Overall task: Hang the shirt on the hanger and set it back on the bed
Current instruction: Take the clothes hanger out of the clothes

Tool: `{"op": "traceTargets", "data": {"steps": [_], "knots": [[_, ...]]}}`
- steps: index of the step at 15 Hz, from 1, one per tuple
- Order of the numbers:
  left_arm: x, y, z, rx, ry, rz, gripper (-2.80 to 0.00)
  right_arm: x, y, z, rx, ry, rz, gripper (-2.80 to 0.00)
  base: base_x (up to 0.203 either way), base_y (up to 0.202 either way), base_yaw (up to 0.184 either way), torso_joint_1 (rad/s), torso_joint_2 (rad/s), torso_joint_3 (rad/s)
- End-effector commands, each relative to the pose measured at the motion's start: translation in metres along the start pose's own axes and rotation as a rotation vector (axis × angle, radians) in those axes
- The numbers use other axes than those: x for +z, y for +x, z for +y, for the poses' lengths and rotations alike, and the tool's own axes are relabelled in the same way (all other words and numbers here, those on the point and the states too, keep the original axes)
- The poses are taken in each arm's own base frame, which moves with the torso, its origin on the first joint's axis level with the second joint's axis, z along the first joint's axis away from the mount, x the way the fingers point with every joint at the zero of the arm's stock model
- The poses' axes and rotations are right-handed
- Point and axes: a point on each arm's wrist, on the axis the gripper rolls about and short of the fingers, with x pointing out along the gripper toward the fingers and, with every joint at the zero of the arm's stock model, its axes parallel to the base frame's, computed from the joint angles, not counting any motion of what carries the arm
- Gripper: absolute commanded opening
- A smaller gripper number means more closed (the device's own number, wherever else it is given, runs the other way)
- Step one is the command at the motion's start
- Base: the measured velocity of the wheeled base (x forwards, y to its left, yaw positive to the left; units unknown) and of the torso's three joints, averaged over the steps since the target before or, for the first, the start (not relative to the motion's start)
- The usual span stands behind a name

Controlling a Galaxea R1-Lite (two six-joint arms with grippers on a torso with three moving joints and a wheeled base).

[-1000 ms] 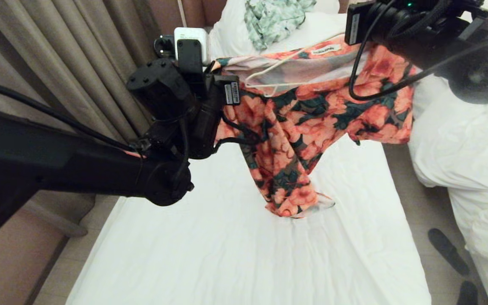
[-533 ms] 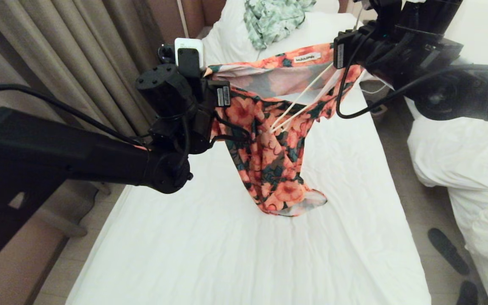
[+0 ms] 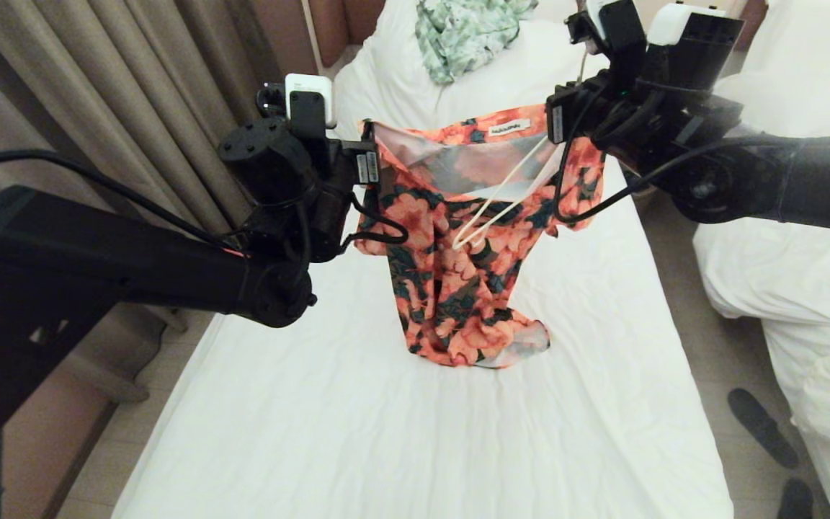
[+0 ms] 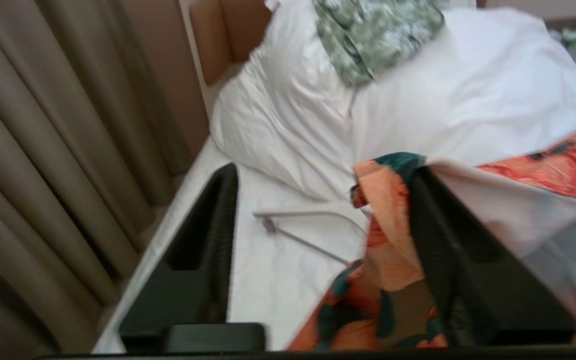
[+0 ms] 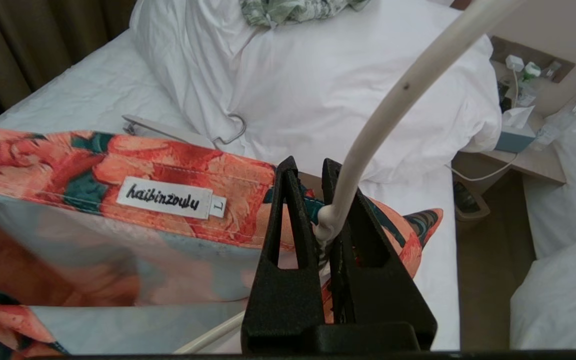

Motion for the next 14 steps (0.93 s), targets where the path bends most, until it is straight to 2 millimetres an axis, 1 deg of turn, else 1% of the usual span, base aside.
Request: {"op": "traceTargets", "data": {"steps": [1,3,4,6,7,8,10,11,12,14], "knots": [[-0.003,-0.003,0.010,-0.045,0.009,-0.036,0.00,-0.011,0.005,0.006,0.005,-0.004,0.014,-2.80,0.000,0.000,0.000,0.000,0.00,0.000],[-0.008,0.001,0.025,-0.036,0.038,-0.034,0.00,-0.025,0.013,0.012,0.001,0.001,0.008,-2.80,0.000,0.000,0.000,0.000,0.00,0.000],[-0.017,0.003,0.035,-0.055,0.080,-0.018,-2.80,-0.031,0.016,0.015,-0.001,0.003,0.006,-2.80,0.000,0.000,0.000,0.000,0.00,0.000],[-0.036,-0.007,0.044,-0.175,0.151,0.038,-2.80,-0.038,0.018,0.017,0.001,0.002,0.016,-2.80,0.000,0.000,0.000,0.000,0.00,0.000],[-0.038,-0.015,0.048,-0.270,0.163,0.068,-2.80,-0.041,0.019,0.019,0.003,0.000,0.022,-2.80,0.000,0.000,0.000,0.000,0.00,0.000],[-0.037,-0.022,0.051,-0.343,0.148,0.107,-2.80,-0.045,0.021,0.020,0.006,-0.001,0.029,-2.80,0.000,0.000,0.000,0.000,0.00,0.000],[-0.033,-0.033,0.053,-0.487,0.005,0.230,-2.80,-0.048,0.021,0.023,0.012,0.026,0.036,-2.80,0.000,0.000,0.000,0.000,0.00,0.000],[-0.033,-0.036,0.054,-0.537,-0.035,0.298,-2.80,-0.050,0.022,0.024,0.013,0.026,0.040,-2.80,0.000,0.000,0.000,0.000,0.00,0.000],[-0.032,-0.037,0.056,-0.573,-0.084,0.362,-2.80,-0.051,0.022,0.024,0.014,0.027,0.042,-2.80,0.000,0.000,0.000,0.000,0.00,0.000],[-0.026,-0.032,0.063,-0.610,-0.214,0.417,-2.80,-0.055,0.024,0.025,0.014,0.025,0.049,-2.80,0.000,0.000,0.000,0.000,0.00,0.000]]}}
